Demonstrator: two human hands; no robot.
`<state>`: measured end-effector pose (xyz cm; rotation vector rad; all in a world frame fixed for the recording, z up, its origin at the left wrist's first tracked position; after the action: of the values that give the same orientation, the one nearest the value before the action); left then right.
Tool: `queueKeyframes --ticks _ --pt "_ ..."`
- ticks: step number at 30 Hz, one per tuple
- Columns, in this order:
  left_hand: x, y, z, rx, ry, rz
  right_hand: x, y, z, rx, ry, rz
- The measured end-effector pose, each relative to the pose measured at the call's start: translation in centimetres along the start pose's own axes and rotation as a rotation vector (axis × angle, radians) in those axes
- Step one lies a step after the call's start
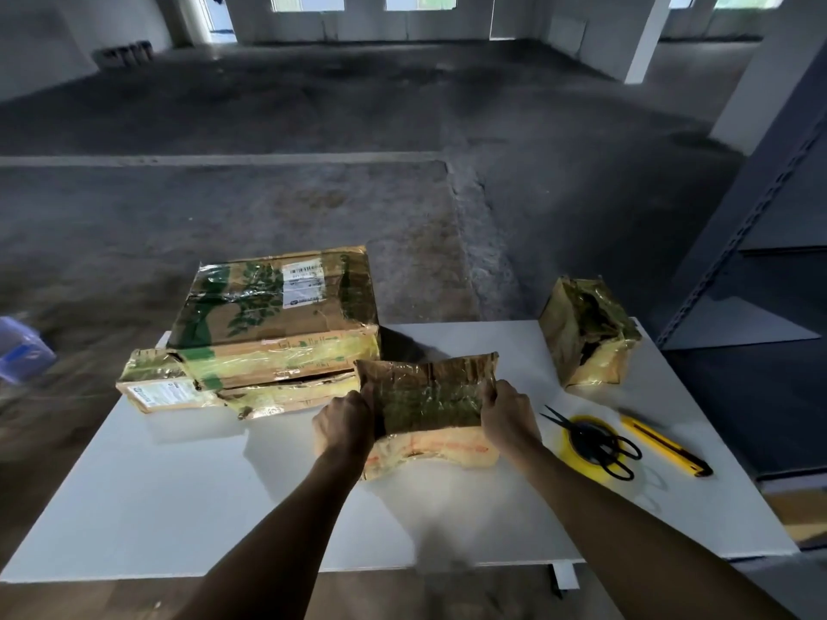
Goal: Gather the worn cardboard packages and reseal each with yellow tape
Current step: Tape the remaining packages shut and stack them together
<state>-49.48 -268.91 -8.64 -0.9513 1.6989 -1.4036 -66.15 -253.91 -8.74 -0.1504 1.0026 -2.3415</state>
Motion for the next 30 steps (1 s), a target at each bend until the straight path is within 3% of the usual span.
queueKeyframes --ticks 8,14,22,26,30 --pt "1.3 -1.7 -1.5 -0.003 0.065 0.025 0.5 -3.1 1.3 0.076 0.079 -0.223" --pt "1.6 -2.7 -4.5 -0.116 0.248 0.033 1.4 -6.5 0.5 0.153 0.132 -0.338" --pt "4.8 -1.7 -6.6 -0.415 0.208 0.083 5.6 -5.0 -0.5 0.524 0.227 -0.264" --pt "6.5 -1.3 -7.6 -0.506 0.159 0.070 9.2 -5.2 -0.7 0.580 0.324 -0.297" --pt "8.3 -1.4 -10.3 -0.696 0.080 0.086 13.7 -4.8 -1.7 0.689 0.371 -0.201"
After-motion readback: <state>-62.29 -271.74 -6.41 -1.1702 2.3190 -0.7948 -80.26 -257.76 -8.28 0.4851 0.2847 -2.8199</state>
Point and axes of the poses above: each hand's wrist, its own x-axis towards the middle knuckle, its own y-axis out of the palm, z = x × y, the point moved 1 cm from there along x, towards the middle knuckle, and after that the axes turned 9 degrees about x, right-handed, at the moved point
